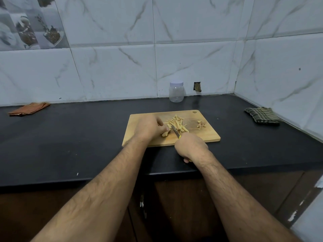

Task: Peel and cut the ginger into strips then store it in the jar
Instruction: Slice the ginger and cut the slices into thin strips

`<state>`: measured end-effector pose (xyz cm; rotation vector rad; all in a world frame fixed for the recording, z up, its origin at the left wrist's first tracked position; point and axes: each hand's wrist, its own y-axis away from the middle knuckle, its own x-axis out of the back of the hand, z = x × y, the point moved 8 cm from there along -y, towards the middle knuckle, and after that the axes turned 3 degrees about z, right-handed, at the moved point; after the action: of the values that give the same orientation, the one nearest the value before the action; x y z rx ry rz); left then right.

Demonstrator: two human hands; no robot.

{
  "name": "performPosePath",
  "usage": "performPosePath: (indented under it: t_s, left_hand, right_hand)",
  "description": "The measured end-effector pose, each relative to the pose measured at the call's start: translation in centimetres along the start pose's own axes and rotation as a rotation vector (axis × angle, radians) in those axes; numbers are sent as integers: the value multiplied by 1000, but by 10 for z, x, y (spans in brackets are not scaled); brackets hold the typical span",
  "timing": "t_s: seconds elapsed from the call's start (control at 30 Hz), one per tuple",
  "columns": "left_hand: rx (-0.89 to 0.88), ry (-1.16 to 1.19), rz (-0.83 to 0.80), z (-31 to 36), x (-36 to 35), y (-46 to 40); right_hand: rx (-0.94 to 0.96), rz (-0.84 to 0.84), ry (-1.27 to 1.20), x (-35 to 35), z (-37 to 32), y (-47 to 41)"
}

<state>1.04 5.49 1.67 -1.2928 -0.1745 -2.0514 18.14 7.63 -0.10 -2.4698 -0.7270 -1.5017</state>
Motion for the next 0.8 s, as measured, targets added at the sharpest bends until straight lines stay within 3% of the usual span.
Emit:
performPosePath:
  t_s: [0.1, 0.23, 0.4, 0.47, 0.7, 0.8]
  left_hand:
    - [2, -118, -71, 10, -10, 1]
    - [48, -83, -53, 12, -3, 4]
    - [290, 311, -179, -9, -3, 9]
    - [356, 354, -202, -17, -1, 12]
    - [295, 136, -99, -22, 12, 12]
    - [274, 113, -129, -21, 6, 14]
  right_hand:
    - [2, -3, -9, 0, 1, 0]
    - [10, 7, -14, 1, 2, 0]
    - [29, 3, -12, 1, 1, 2]
    - [34, -1, -8, 1, 0, 2]
    - [54, -11, 47, 1, -4, 5]
    - [69, -24, 73, 0, -5, 4]
